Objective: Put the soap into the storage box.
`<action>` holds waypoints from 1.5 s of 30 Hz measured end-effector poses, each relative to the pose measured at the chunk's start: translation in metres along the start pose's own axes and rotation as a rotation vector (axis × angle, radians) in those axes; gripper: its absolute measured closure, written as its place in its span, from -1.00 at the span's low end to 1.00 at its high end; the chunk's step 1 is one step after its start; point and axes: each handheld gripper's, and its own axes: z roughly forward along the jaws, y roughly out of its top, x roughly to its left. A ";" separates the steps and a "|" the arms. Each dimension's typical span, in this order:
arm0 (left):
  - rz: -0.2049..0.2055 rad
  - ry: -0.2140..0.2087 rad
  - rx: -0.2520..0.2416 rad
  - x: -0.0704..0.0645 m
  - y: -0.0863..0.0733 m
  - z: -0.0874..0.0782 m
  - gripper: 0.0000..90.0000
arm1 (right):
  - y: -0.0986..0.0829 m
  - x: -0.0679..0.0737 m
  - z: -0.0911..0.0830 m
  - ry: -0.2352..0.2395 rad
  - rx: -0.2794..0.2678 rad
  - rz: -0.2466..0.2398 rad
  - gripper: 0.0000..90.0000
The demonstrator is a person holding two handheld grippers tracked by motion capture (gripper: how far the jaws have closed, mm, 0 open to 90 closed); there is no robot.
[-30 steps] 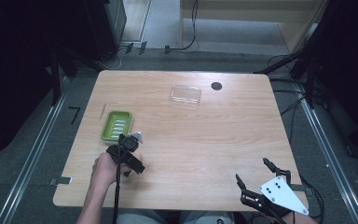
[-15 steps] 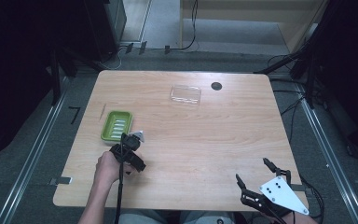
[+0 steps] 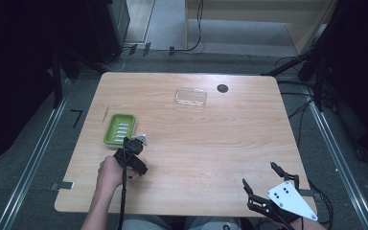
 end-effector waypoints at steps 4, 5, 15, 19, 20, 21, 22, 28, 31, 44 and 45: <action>-0.007 -0.021 -0.006 0.003 -0.001 0.002 -0.28 | 0.000 0.000 0.000 -0.001 0.000 0.001 -0.70; -0.007 -0.021 -0.006 0.003 -0.001 0.002 -0.28 | 0.000 0.000 0.000 -0.001 0.000 0.001 -0.70; -0.033 -0.052 -0.023 0.007 -0.004 0.003 -0.28 | 0.000 0.000 0.000 -0.001 0.000 0.000 -0.70; -0.034 -0.053 -0.023 0.006 -0.004 0.003 -0.26 | 0.000 0.000 0.000 -0.001 0.000 0.000 -0.70; -0.033 -0.053 -0.023 0.006 -0.004 0.003 -0.26 | 0.000 0.000 0.000 0.000 0.000 -0.002 -0.70; -0.032 -0.054 -0.018 0.006 -0.004 0.003 -0.26 | 0.000 0.000 0.000 -0.001 0.000 -0.001 -0.70; -0.032 -0.054 -0.018 0.006 -0.004 0.003 -0.26 | 0.000 0.000 0.000 -0.001 0.000 -0.001 -0.70; -0.021 -0.047 -0.016 0.006 -0.004 0.003 -0.25 | 0.000 0.000 -0.001 -0.003 -0.001 0.001 -0.70; -0.015 -0.046 -0.010 0.007 -0.004 0.002 -0.25 | 0.000 0.000 -0.001 -0.004 0.000 0.005 -0.70; -0.013 -0.041 -0.029 0.013 -0.007 -0.008 -0.25 | 0.000 -0.001 -0.001 -0.003 -0.001 0.004 -0.70; -0.010 -0.037 -0.030 0.015 -0.008 -0.009 -0.25 | 0.000 -0.001 -0.001 -0.003 -0.001 0.004 -0.70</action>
